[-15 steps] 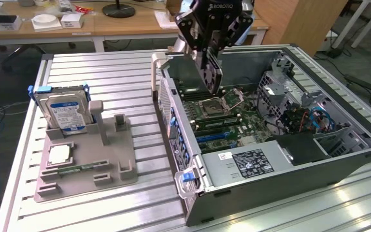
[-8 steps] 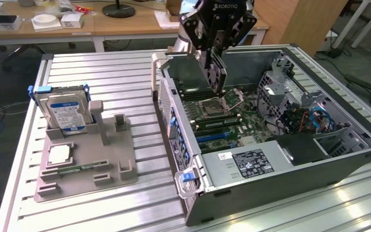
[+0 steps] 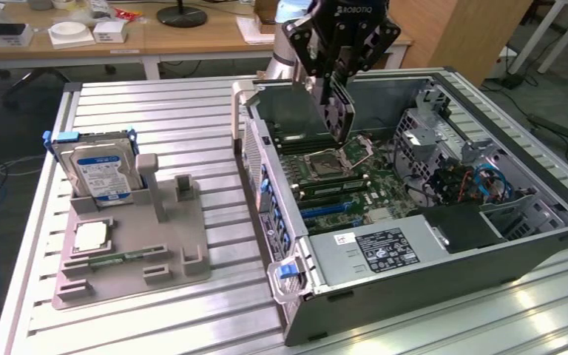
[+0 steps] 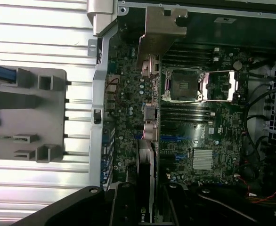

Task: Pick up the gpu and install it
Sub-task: 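Pick up the gpu and move the gpu toward the slot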

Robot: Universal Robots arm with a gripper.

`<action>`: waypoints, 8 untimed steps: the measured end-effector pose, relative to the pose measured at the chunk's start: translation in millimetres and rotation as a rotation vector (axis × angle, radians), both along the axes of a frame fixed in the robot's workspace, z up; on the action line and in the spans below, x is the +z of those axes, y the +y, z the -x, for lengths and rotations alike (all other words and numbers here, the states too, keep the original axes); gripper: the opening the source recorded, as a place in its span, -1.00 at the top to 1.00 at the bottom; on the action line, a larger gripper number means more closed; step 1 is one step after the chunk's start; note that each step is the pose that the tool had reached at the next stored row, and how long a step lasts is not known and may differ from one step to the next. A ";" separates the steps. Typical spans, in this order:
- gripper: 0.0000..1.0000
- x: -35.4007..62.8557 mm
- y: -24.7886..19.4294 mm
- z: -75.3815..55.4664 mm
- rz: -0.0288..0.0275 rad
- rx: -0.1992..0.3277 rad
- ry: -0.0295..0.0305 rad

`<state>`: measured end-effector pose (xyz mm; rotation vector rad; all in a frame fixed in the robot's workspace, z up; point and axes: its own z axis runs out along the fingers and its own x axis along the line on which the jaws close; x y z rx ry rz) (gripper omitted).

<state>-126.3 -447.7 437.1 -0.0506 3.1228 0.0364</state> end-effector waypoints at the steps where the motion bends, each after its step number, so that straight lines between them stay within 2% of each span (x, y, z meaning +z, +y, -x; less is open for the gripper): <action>1: 0.47 0.0 0.0 -1.1 0.0001 0.000 0.0001; 8: 0.47 0.0 0.0 -8.2 0.0000 0.001 0.0000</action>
